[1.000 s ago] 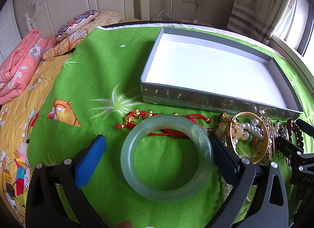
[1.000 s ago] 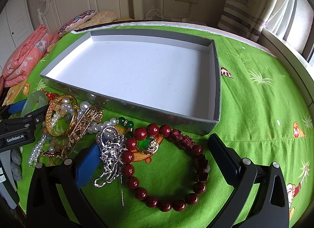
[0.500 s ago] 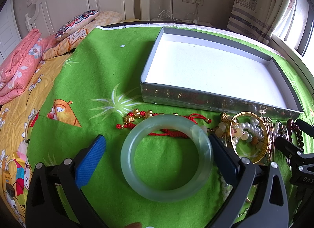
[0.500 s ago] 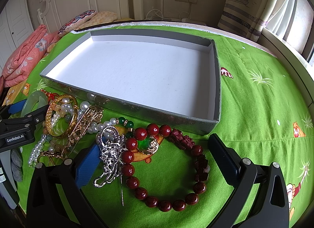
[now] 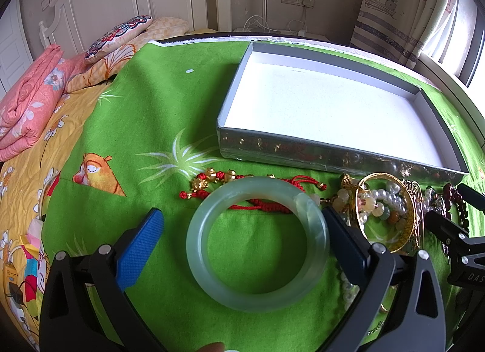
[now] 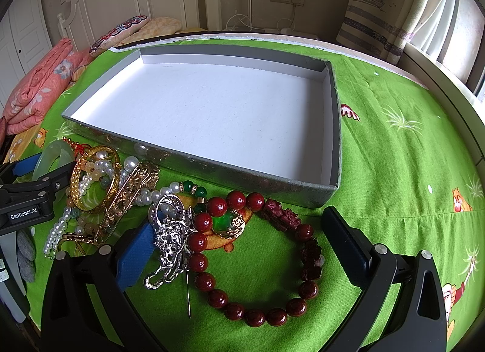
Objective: Organize jewelry
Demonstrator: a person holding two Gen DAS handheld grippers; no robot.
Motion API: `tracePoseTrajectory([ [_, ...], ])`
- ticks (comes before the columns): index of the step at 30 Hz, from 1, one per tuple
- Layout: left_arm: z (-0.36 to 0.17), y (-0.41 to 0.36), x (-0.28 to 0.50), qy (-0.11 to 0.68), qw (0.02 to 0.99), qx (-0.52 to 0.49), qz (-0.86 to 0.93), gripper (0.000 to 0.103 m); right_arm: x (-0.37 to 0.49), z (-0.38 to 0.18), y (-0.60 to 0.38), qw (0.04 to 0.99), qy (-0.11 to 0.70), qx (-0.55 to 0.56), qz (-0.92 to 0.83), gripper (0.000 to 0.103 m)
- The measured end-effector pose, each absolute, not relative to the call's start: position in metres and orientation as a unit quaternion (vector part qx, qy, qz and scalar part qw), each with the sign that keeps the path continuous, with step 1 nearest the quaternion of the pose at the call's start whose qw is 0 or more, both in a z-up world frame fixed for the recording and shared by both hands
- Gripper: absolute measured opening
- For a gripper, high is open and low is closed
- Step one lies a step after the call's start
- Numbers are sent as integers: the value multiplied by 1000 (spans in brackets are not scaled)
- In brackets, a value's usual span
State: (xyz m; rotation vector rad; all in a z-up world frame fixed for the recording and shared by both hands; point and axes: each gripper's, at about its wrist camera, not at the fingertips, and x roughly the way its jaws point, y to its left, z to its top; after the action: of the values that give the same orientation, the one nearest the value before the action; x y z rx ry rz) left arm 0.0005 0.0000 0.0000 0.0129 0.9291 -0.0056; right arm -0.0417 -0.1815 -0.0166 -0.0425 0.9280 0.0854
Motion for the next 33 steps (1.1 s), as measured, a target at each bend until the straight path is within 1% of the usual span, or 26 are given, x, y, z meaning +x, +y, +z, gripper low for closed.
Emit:
tracePoseTrajectory([
  [13,0,0,0,450,893,7,-2,101,-43,-17,-186,893,448,-23,44,99],
  [17,0,-1,-9,458,889,14,-16,101,-43,-15,-184,885,461,-32,61,99],
  [30,-1,3,-91,442,892,34,-86,101,-106,-16,-194,877,464,-58,108,99],
  [33,0,4,-106,437,894,20,-93,101,-120,-16,-194,879,457,-62,119,99],
])
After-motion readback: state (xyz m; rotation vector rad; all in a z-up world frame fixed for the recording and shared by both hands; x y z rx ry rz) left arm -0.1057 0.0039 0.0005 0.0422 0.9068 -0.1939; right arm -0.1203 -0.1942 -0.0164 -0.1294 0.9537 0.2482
